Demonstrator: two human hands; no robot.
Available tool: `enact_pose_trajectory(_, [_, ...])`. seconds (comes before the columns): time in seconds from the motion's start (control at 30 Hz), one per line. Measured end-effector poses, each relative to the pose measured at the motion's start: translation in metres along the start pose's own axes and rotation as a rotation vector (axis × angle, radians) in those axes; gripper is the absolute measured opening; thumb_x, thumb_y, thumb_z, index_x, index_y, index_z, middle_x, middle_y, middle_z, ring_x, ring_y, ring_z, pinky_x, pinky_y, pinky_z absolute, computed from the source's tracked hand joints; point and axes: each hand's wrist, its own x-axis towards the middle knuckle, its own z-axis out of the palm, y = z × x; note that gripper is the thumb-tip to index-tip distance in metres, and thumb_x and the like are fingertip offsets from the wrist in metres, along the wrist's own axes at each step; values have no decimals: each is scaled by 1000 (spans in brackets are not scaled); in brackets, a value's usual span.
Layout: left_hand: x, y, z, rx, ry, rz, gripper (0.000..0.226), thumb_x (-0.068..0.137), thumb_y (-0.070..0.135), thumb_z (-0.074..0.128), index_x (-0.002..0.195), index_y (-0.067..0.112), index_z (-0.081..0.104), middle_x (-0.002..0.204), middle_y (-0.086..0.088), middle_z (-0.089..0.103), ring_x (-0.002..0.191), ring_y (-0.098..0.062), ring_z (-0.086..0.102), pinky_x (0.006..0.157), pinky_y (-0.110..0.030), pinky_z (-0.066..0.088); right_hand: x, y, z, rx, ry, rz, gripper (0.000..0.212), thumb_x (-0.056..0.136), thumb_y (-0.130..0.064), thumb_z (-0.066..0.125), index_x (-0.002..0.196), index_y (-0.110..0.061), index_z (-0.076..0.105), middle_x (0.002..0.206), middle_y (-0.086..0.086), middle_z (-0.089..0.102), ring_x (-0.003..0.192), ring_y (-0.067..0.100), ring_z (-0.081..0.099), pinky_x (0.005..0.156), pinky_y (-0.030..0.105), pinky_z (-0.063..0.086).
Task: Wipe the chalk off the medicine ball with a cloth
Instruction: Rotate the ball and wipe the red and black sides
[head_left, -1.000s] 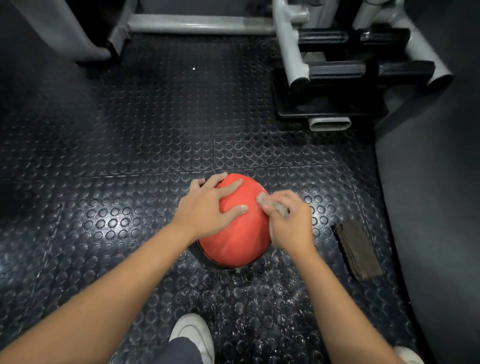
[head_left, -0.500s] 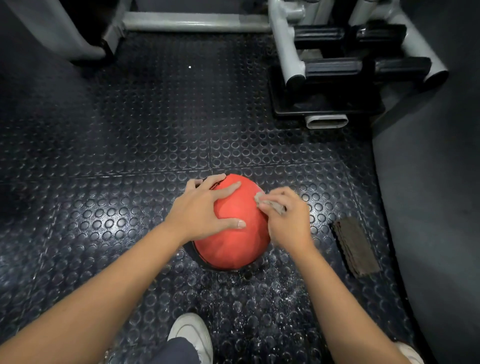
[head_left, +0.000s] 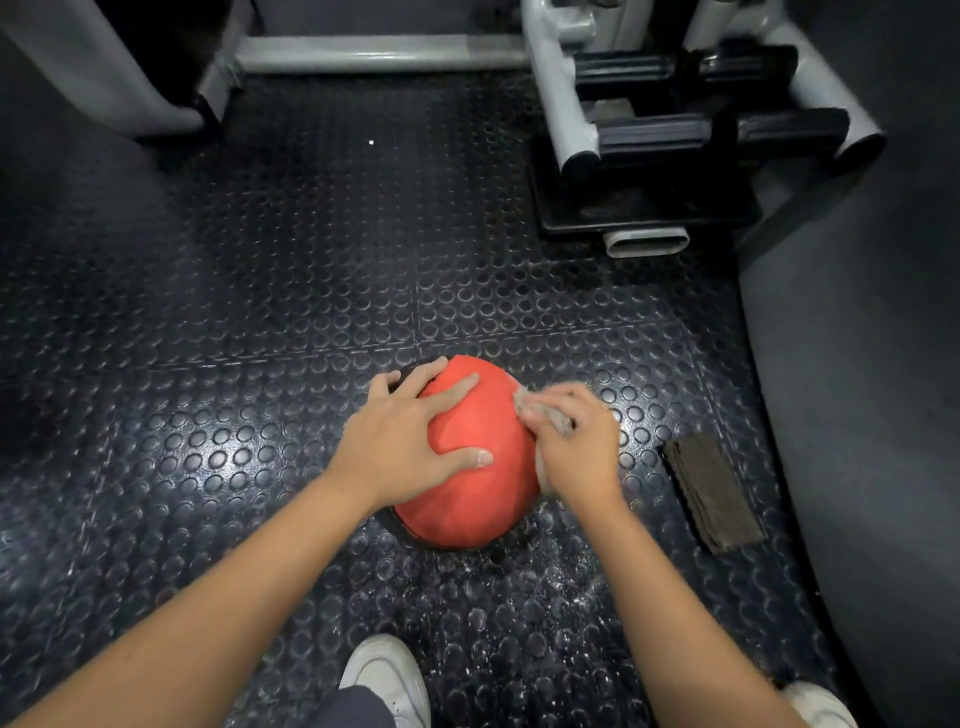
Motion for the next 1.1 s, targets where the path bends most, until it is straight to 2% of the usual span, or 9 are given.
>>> enact_pose_trajectory(0.13, [1,4,1,6,-2,-10,82,72,80,53,145,59,20,158,24,10,145,-28,11,102,-53,43,-59,8,-12,108,35,99,17,77,2,75,82,-15,75,88,-1,66,82,-6,61,75,4,44])
enact_pose_trajectory(0.23, [-1,6,7,20,-1,-10,83,73,83,47,146,58,16,161,20,5,147,-32,6,106,-59,37,-38,7,-7,85,52,109,27,80,-2,73,70,-26,71,88,-3,66,79,-4,61,76,8,47])
enact_pose_trajectory(0.3, [-2,4,11,1,5,0,87,69,87,34,147,56,13,162,16,1,147,-36,2,113,-62,25,-1,1,-2,37,37,56,33,80,-3,73,64,-31,66,85,-5,65,76,-4,60,73,4,43])
enact_pose_trajectory(0.47, [-3,0,19,25,20,54,86,74,82,17,152,48,2,162,11,-14,148,-36,-13,116,-56,-7,44,-13,7,-56,-62,43,13,80,-9,74,75,-21,74,84,-4,66,74,-6,59,70,2,39])
enact_pose_trajectory(0.7, [-6,-8,24,-5,37,165,79,79,79,26,150,52,6,161,15,-11,148,-30,-16,117,-52,-11,-55,4,-14,68,24,126,22,79,-2,75,74,-23,73,86,-6,67,80,-5,61,73,4,44])
enact_pose_trajectory(0.8, [-10,-9,27,21,46,197,77,80,78,28,150,51,7,161,15,-11,147,-30,-17,117,-53,-9,-13,2,-3,10,38,94,24,79,1,73,71,-21,72,87,-3,67,77,-6,60,72,2,41])
enact_pose_trajectory(0.93, [-13,-12,27,16,57,221,74,82,76,31,149,54,7,162,14,-8,148,-32,-15,117,-54,-8,63,-11,17,-201,-146,48,11,82,-5,68,80,-11,76,86,-1,70,79,4,61,70,8,43])
enact_pose_trajectory(1.03, [-13,-12,26,14,59,226,73,82,77,29,148,55,7,162,13,-6,148,-31,-14,117,-55,-8,71,-12,17,-129,-188,140,6,83,-9,71,83,-11,77,79,-4,69,70,-2,60,57,2,43])
enact_pose_trajectory(1.1, [-11,-13,25,11,63,224,72,82,77,28,147,56,7,162,13,-4,148,-31,-13,118,-56,-6,50,-5,4,-56,-152,141,4,83,-16,74,82,-14,77,79,-10,70,72,-6,61,67,7,48])
